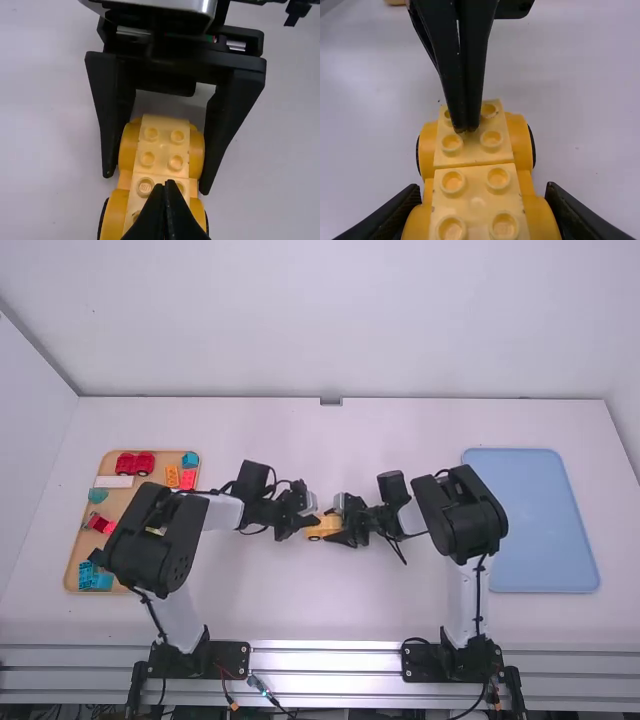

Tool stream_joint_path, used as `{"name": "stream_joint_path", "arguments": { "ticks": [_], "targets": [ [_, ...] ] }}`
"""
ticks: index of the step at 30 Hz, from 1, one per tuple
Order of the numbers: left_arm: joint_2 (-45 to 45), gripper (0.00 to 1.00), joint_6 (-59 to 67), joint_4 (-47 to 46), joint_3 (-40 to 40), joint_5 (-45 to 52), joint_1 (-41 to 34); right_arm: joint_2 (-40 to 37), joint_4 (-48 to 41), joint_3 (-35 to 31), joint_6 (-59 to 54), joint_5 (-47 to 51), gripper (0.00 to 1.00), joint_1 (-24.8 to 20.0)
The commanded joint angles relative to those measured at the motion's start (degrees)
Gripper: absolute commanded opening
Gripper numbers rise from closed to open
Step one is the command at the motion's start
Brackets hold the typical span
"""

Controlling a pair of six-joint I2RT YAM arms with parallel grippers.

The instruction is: Assemble lego blocks to make yellow taxi

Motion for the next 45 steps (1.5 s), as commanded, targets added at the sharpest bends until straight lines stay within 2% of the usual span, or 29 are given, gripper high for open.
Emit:
{"name": "stream_joint_path", "arguments": {
  "ticks": [1, 7, 13, 19, 21, 22, 24, 25, 26, 30, 36, 40, 43, 45],
  "targets": [
    [2.4, 0.02, 0.0, -0.3, -2.1, -1.2, -0.5, 0.8, 0.0, 0.6, 0.8, 0.0, 0.63, 0.1],
    [2.5, 0.02, -0.1, 1.6, -5.5, -4.9, -0.5, 0.8, 0.1, 0.6, 0.7, 0.2, 0.62, 0.1],
    [3.9, 0.02, -4.0, 8.0, -8.7, -8.8, -0.5, 0.8, 0.1, 0.6, 0.7, 0.2, 0.63, 0.1],
    [3.1, 0.02, -3.8, 7.1, -6.7, -8.5, -0.5, 0.8, 0.1, 0.6, 0.6, 0.2, 0.63, 0.1],
    [0.2, 0.34, -3.8, 4.8, -5.0, -8.2, -0.3, 0.8, 0.1, 0.6, 0.7, 0.1, 0.63, 0.1],
    [-0.4, 0.4, -3.8, 4.3, -4.7, -8.2, -0.2, 0.8, 0.1, 0.6, 0.6, 0.1, 0.63, 0.1],
    [-5.6, 0.76, -4.5, 0.0, -1.7, -8.7, -0.2, 0.8, 0.1, 0.6, 0.6, 0.1, 0.66, 0.1],
    [-6.7, 0.91, -4.9, -0.8, -1.1, -9.1, -0.1, 0.8, 0.1, 0.6, 0.6, 0.2, 0.66, 0.1],
    [-8.2, 0.99, -4.9, -2.0, -0.3, -9.9, 0.0, 0.8, 0.1, 0.6, 0.6, 0.2, 0.66, 0.1],
    [-19.3, 0.99, -4.9, -12.9, 5.1, -15.1, 1.5, 0.8, 0.2, 0.6, 0.6, 0.1, 0.67, 0.1],
    [-31.4, 0.99, -5.0, -23.5, 10.0, -15.7, 3.9, 0.8, 0.9, 0.7, 0.6, 0.1, 0.68, 0.1],
    [-37.0, 0.99, -17.1, -21.7, 10.4, -25.5, 5.3, 0.8, 1.7, 0.7, 0.6, 0.1, 0.73, 0.1],
    [-39.2, 0.99, -28.9, -20.2, 10.4, -36.6, 6.5, 0.8, 1.8, 0.7, 0.7, 0.1, 0.8, 0.1],
    [-39.5, 0.99, -31.7, -20.2, 10.4, -41.5, 7.3, 0.8, 1.8, 0.7, 0.6, 0.1, 0.8, 0.1]
  ]
}}
